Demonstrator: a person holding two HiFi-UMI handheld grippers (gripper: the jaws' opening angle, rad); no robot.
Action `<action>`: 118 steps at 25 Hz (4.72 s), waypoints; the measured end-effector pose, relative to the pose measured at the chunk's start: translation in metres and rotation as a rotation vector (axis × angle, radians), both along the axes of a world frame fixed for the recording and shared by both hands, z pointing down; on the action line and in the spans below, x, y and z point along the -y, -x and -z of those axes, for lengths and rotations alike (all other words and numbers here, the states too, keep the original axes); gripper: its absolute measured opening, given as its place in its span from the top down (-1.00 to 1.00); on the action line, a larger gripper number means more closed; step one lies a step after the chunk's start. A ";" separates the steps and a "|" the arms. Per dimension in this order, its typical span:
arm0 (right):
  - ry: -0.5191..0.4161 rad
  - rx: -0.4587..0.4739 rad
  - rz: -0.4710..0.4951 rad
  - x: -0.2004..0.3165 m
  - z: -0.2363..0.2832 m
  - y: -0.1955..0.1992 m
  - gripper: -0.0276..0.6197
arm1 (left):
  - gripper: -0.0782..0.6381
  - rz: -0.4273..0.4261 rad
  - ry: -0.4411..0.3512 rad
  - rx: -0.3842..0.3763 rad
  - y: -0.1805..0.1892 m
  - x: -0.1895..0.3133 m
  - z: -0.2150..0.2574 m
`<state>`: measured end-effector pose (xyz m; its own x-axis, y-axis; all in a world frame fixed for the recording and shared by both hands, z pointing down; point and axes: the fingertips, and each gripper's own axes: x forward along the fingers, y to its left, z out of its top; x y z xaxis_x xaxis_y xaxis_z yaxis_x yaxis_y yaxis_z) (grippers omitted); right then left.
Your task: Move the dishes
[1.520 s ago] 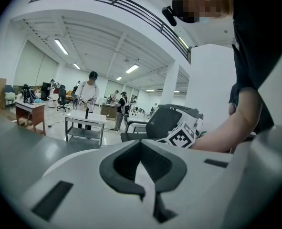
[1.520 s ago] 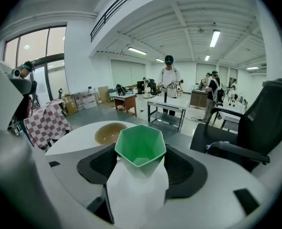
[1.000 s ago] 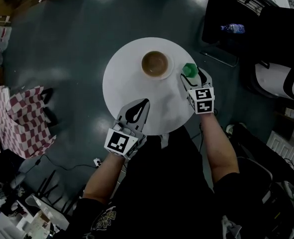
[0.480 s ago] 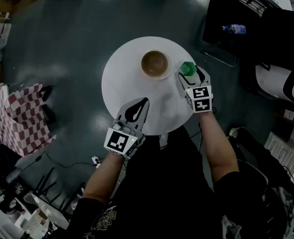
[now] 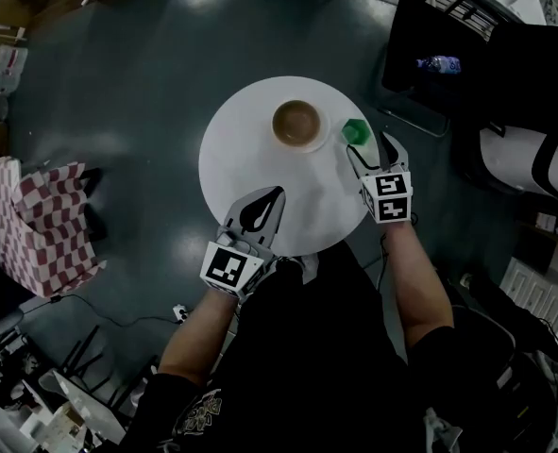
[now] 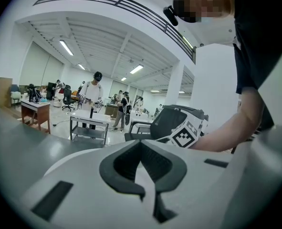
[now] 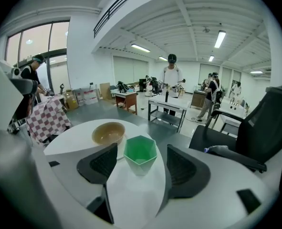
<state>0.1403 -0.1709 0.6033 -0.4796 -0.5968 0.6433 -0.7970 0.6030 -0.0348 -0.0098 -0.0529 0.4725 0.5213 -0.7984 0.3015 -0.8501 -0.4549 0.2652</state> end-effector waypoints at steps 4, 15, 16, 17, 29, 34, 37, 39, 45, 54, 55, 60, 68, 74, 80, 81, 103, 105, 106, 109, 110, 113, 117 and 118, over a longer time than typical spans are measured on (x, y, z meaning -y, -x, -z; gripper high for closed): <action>-0.030 0.106 -0.056 -0.013 0.045 -0.002 -0.04 | 0.77 0.002 0.024 0.049 0.009 -0.012 0.005; -0.153 0.275 0.088 -0.104 0.150 0.063 0.84 | 0.77 0.037 -0.010 -0.008 0.024 -0.067 0.038; -0.151 0.281 0.107 -0.117 0.155 0.072 0.84 | 0.77 0.038 -0.014 -0.012 0.025 -0.073 0.041; -0.148 0.290 0.125 -0.129 0.160 0.081 0.84 | 0.77 0.037 -0.019 -0.015 0.025 -0.080 0.044; -0.142 0.333 0.238 -0.243 0.182 0.135 0.84 | 0.77 0.024 -0.051 -0.010 0.035 -0.153 0.057; -0.147 0.336 0.242 -0.269 0.186 0.136 0.84 | 0.77 0.016 -0.060 -0.006 0.033 -0.173 0.060; -0.159 0.337 0.234 -0.275 0.190 0.133 0.84 | 0.77 0.014 -0.071 -0.004 0.031 -0.179 0.064; -0.166 0.336 0.229 -0.278 0.191 0.132 0.84 | 0.77 0.011 -0.075 -0.004 0.031 -0.183 0.064; -0.179 0.332 0.205 -0.287 0.189 0.128 0.85 | 0.77 -0.001 -0.082 -0.006 0.028 -0.193 0.061; -0.192 0.339 0.166 -0.258 0.191 0.106 0.85 | 0.77 -0.007 -0.096 0.007 0.017 -0.167 0.065; -0.192 0.347 0.154 -0.250 0.190 0.103 0.84 | 0.77 -0.014 -0.105 0.020 0.014 -0.161 0.066; -0.175 0.343 0.130 -0.206 0.174 0.101 0.84 | 0.77 -0.028 -0.113 0.039 0.013 -0.126 0.061; -0.126 0.323 0.120 -0.144 0.143 0.104 0.83 | 0.76 -0.049 -0.167 0.040 0.009 -0.074 0.054; -0.081 0.325 0.121 -0.108 0.120 0.109 0.82 | 0.76 -0.017 -0.133 0.044 0.014 -0.048 0.040; 0.005 0.355 0.038 -0.086 0.089 0.108 0.66 | 0.76 -0.018 -0.123 0.038 0.014 -0.031 0.025; 0.025 0.363 0.008 -0.083 0.083 0.107 0.66 | 0.76 -0.027 -0.121 0.037 0.013 -0.029 0.023; 0.379 0.617 -0.782 -0.033 -0.040 0.114 0.64 | 0.76 -0.359 -0.068 0.019 0.063 0.003 -0.012; 0.394 0.655 -0.838 -0.029 -0.045 0.117 0.64 | 0.76 -0.368 -0.068 0.011 0.071 0.004 -0.013; 0.401 0.670 -0.862 -0.026 -0.048 0.118 0.64 | 0.76 -0.374 -0.063 0.011 0.074 0.006 -0.015; 0.425 0.694 -0.918 -0.019 -0.057 0.117 0.64 | 0.76 -0.386 -0.048 0.007 0.080 0.012 -0.019; 0.435 0.701 -0.937 -0.017 -0.060 0.118 0.64 | 0.76 -0.390 -0.046 0.005 0.083 0.014 -0.020; 0.462 0.716 -0.984 -0.014 -0.067 0.118 0.64 | 0.76 -0.404 -0.043 0.004 0.088 0.017 -0.021; 0.472 0.709 -0.998 -0.009 -0.069 0.119 0.66 | 0.76 -0.408 -0.036 -0.005 0.092 0.023 -0.021; 0.469 0.704 -1.002 -0.008 -0.069 0.120 0.70 | 0.76 -0.409 -0.035 -0.007 0.093 0.024 -0.021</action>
<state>0.0207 -0.1633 0.6722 -0.2776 -0.6773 0.6813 -0.6138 -0.4204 -0.6682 -0.1027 -0.0772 0.4939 0.7999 -0.5347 0.2726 -0.5954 -0.7639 0.2488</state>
